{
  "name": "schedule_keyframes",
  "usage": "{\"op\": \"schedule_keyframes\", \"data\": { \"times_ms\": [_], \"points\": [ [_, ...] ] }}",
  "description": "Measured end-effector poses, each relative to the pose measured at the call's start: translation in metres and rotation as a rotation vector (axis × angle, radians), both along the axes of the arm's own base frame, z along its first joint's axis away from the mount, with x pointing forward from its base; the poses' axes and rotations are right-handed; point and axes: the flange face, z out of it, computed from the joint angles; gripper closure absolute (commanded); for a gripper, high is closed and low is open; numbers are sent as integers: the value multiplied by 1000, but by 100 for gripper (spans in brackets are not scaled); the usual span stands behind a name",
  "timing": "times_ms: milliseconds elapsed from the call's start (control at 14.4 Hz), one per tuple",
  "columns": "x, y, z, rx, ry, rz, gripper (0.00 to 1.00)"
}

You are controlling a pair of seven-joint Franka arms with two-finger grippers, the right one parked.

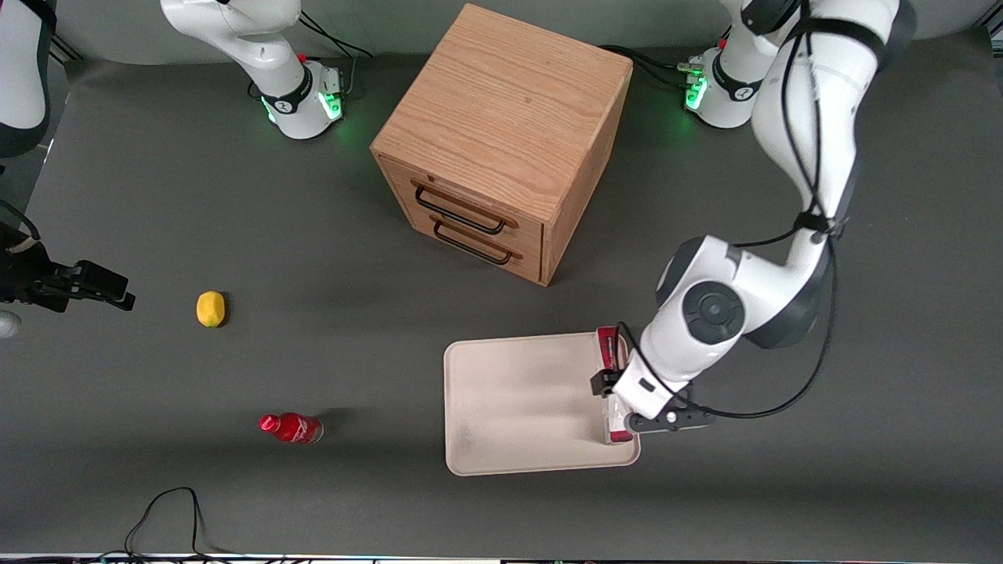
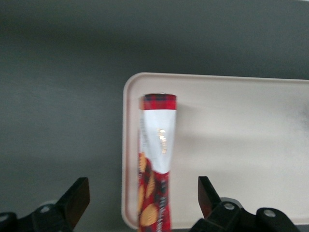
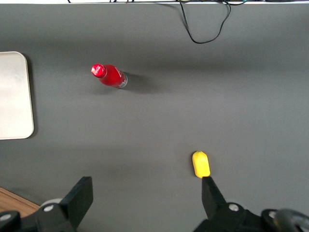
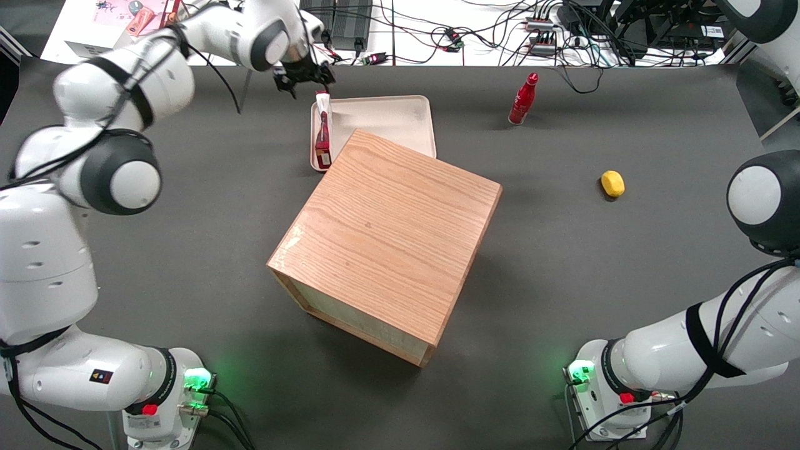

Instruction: Place red cookie box on tray

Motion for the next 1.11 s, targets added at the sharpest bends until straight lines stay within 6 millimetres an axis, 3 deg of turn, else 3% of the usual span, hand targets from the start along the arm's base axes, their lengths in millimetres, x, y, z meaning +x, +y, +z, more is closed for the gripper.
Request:
{"op": "schedule_keyframes", "data": {
  "times_ms": [277, 485, 624, 832, 1109],
  "points": [
    [-26, 101, 85, 79, 107, -14, 0],
    [-59, 180, 164, 98, 169, -78, 0],
    [-83, 223, 203, 113, 179, -102, 0],
    [-119, 256, 224, 60, 186, -73, 0],
    [-149, 271, 229, 64, 192, -99, 0]
  ]
}}
